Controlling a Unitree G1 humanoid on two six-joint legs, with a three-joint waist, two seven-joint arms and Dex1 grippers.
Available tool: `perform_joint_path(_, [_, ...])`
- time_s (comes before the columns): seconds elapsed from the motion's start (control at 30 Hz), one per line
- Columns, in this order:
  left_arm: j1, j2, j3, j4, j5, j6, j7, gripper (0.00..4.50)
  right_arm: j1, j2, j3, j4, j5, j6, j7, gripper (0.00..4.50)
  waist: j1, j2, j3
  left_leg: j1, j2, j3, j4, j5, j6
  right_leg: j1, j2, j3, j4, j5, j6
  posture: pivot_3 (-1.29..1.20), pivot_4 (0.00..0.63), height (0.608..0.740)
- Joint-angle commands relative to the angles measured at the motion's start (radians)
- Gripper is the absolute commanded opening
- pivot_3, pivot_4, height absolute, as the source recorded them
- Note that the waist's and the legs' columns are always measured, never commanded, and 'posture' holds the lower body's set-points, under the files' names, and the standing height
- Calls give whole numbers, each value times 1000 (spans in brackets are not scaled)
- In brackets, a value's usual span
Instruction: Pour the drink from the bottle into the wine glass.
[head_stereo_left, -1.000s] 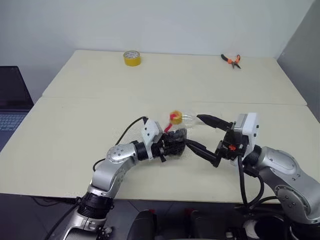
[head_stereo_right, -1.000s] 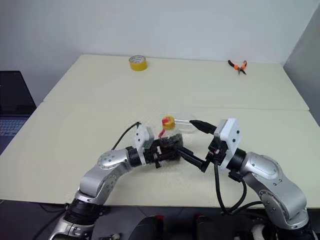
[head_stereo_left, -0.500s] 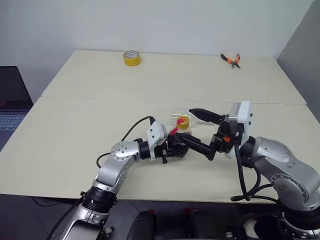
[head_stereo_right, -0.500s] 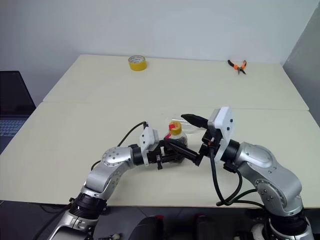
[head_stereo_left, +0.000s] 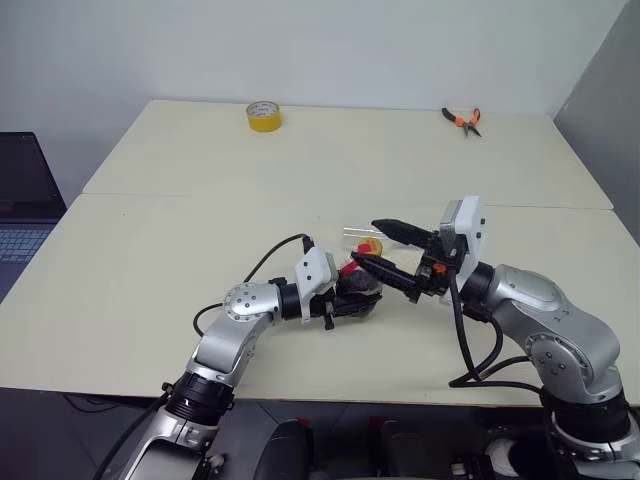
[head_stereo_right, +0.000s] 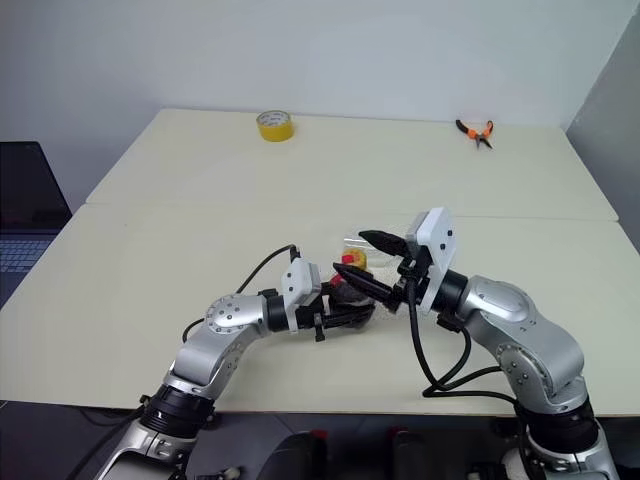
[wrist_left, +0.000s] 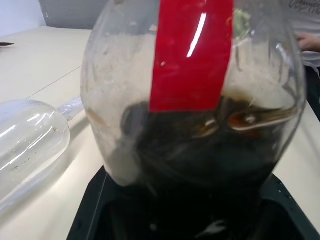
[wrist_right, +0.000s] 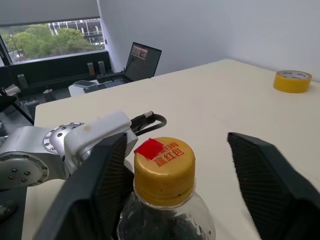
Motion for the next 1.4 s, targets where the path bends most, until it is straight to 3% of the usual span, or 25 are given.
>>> perform_joint_path(0.03, [-16, 2, 12, -24, -4, -29, -7, 1818, -16, -12, 0, -22, -20, -28, 21, 2159, 0, 0, 0, 0, 0, 0, 0, 0, 0, 0, 0, 0, 0, 0, 0, 0, 150, 740])
perform_joint_path(0.13, [-16, 4, 13, -24, -4, -27, -7, 1817, -8, -28, 3, -29, -36, -33, 41, 1251, 0, 0, 0, 0, 0, 0, 0, 0, 0, 0, 0, 0, 0, 0, 0, 0, 150, 740])
perform_joint_path(0.53, [-6, 7, 0, -37, 1, -30, -20, 992, -64, -127, -4, 97, -88, -128, 208, 1254, 0, 0, 0, 0, 0, 0, 0, 0, 0, 0, 0, 0, 0, 0, 0, 0, 150, 740])
perform_joint_path(0.93, [-7, 6, -7, -52, 1, -26, -27, 739, -222, -174, 71, 386, -183, -283, 451, 1254, -1, 0, 0, 0, 0, 0, 0, 0, 0, 0, 0, 0, 0, 0, 0, 0, 150, 740])
perform_joint_path(1.1, [-5, 2, -5, -55, 4, -25, -19, 738, -227, -160, 66, 363, -148, -244, 456, 3046, 0, 0, 0, 0, 0, 0, 0, 0, 0, 0, 0, -1, 0, 0, 0, 0, 150, 740])
perform_joint_path(1.23, [-4, -11, 6, -54, 8, -23, 6, 715, -150, -138, -14, 200, -61, -136, 337, 4481, 2, 0, 0, -1, 0, 0, 0, 0, 0, 0, 0, 0, 0, 0, 0, 0, 150, 740])
perform_joint_path(1.4, [-2, -28, 18, -44, 25, -29, 53, 690, 9, -101, -137, -68, 67, 19, 98, 4500, 2, 0, 0, -1, 0, -1, 0, 0, 0, 0, -1, -1, 0, 0, 0, 0, 150, 740])
